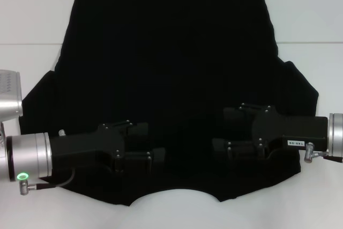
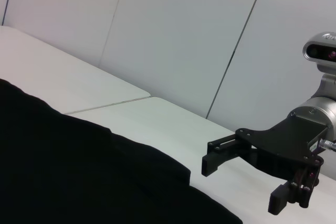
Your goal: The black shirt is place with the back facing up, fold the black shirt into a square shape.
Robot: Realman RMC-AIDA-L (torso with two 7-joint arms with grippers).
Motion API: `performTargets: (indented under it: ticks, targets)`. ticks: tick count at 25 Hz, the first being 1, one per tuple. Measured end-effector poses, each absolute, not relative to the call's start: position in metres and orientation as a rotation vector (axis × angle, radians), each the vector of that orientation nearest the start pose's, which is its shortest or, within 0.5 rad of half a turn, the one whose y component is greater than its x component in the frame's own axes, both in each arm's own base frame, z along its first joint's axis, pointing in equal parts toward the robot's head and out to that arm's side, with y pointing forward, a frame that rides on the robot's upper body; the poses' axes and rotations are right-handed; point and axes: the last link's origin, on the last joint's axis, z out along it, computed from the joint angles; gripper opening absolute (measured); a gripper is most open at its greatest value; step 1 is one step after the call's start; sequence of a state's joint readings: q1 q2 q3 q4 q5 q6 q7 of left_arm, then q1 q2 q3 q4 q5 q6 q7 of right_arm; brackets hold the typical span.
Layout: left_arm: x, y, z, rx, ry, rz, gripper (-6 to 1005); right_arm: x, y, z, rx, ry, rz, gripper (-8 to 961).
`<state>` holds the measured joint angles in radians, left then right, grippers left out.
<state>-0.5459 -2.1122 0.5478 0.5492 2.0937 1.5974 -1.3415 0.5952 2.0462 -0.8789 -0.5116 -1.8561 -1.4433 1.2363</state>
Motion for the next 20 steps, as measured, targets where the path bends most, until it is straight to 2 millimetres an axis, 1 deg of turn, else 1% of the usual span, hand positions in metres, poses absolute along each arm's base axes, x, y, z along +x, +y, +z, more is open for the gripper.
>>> performTargets:
  ticks: [20]
  targets:
    - [-0.2651,0.3130,-0.0230,-2.728,-0.759,-0.814,904,0.2457,0.3441,-0.0270,-2.790,0.452,0.673,914]
